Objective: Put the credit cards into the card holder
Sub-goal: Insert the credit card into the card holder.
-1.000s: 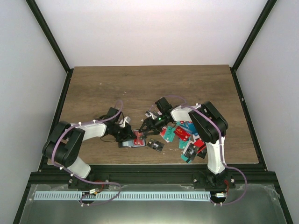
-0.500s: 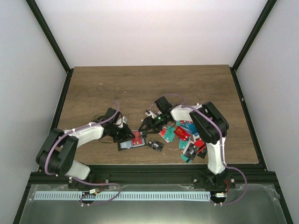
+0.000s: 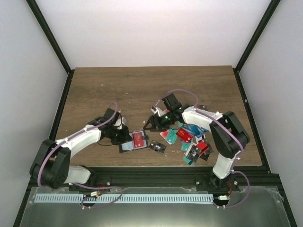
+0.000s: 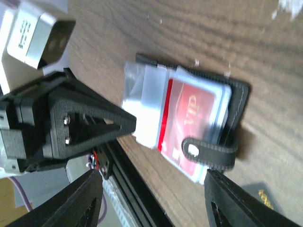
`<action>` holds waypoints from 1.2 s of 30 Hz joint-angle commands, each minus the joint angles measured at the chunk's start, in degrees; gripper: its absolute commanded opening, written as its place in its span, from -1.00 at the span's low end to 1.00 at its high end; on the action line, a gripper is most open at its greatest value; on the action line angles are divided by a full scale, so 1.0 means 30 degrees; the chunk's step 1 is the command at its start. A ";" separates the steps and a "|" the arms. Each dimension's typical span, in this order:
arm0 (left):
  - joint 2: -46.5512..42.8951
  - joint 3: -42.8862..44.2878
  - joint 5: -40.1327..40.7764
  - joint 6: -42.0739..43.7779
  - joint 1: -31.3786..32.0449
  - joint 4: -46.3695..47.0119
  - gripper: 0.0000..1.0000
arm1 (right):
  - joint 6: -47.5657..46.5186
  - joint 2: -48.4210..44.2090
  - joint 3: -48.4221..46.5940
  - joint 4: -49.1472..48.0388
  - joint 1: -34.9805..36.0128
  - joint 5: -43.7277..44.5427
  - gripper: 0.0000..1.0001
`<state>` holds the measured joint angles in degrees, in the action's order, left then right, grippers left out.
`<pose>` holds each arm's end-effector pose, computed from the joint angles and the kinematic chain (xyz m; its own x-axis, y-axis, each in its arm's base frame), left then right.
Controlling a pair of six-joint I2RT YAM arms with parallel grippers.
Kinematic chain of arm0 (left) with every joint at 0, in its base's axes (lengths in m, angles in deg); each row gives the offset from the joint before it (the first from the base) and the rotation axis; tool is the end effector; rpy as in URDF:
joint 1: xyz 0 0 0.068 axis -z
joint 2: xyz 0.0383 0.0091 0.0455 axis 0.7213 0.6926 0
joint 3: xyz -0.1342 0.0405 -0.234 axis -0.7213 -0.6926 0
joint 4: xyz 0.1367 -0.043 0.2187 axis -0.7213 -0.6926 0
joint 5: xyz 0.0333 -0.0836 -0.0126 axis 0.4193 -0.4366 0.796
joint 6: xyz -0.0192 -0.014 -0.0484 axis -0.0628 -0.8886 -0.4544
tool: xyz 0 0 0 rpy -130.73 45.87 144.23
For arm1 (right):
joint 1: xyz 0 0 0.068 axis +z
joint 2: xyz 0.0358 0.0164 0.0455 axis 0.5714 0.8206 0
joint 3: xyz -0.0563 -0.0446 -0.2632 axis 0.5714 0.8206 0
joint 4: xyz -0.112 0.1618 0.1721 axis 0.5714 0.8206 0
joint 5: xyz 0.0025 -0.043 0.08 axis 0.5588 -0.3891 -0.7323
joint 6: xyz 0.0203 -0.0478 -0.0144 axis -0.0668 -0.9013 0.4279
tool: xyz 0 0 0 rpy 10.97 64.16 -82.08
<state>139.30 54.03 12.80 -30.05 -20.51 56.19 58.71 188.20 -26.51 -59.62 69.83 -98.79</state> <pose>0.2005 -0.1151 0.1669 -0.9886 -0.1474 -0.0293 -0.1015 0.7985 -0.5934 0.2776 0.2265 0.1816 -0.9486 -0.2770 -0.1531 -0.2831 0.5261 0.8019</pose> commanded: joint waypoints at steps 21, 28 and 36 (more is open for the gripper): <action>0.2929 -0.0753 0.1213 0.0528 0.1303 0.2182 -0.92 | 0.3631 -0.1034 0.4597 -0.5024 0.2529 -0.0380 0.20; 0.3264 -0.1236 0.1652 0.0525 0.1466 0.2401 -0.92 | 0.3582 -0.0131 0.3831 -0.5213 0.2541 -0.0632 0.20; 0.3413 -0.1357 0.1612 0.0535 0.1499 0.2580 -0.92 | 0.3616 0.0333 0.3596 -0.5416 0.2636 -0.0868 0.20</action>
<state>147.56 51.89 15.60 -28.91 -16.64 63.95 69.31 188.11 -14.03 -75.05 77.07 -100.26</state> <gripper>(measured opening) 0.039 0.601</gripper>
